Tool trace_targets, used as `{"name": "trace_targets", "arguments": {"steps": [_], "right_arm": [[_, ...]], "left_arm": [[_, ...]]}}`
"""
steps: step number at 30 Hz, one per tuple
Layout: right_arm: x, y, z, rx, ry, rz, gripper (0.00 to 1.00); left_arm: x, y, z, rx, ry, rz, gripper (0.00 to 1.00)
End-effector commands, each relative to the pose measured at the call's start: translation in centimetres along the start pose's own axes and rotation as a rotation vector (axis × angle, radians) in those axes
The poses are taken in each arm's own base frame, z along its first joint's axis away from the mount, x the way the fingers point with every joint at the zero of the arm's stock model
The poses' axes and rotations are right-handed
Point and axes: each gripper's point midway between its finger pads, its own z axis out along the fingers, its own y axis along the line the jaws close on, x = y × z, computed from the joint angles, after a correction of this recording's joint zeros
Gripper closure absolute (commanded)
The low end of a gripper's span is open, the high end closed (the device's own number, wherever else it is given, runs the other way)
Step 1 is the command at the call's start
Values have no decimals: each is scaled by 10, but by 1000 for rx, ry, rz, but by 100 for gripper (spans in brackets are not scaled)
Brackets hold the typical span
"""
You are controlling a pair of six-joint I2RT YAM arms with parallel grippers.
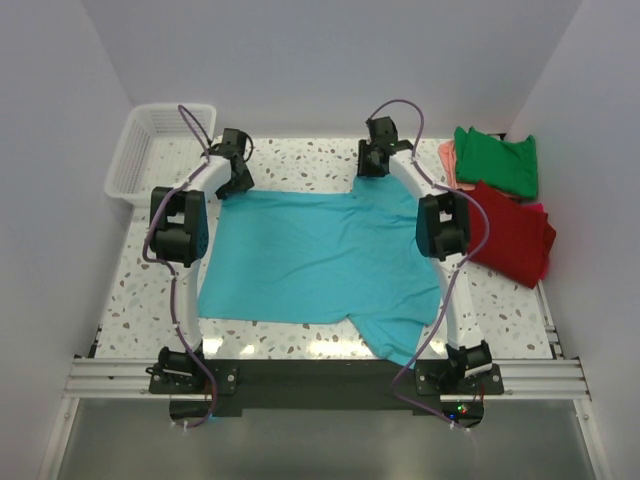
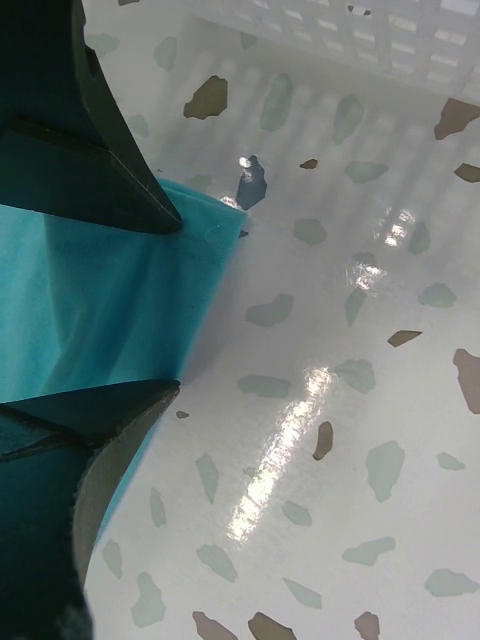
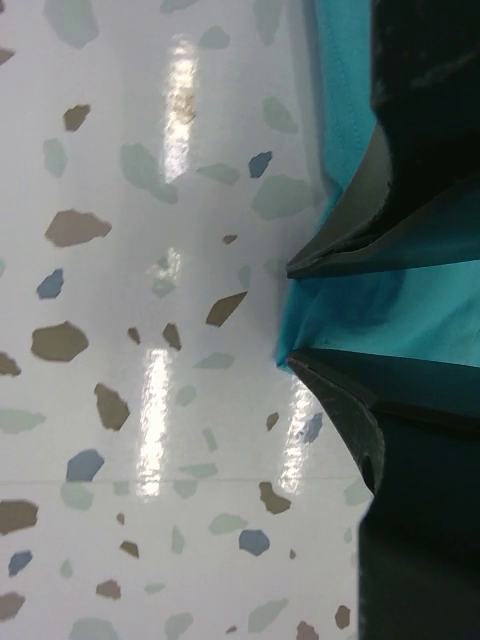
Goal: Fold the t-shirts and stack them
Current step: Flatten the tshirt out
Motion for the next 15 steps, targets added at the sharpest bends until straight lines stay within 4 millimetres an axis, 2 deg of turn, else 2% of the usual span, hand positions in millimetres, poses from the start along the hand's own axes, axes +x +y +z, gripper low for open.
{"name": "trace_targets", "arguments": {"steps": [1, 8, 15], "right_arm": [[3, 35, 21, -210, -12, -45, 59], [5, 72, 16, -453, -2, -49, 58], [2, 72, 11, -449, -14, -64, 57]], "left_arm": [[48, 22, 1, -56, 165, 87, 36], [52, 20, -2, -54, 168, 93, 36], [54, 17, -2, -51, 171, 99, 36]]}}
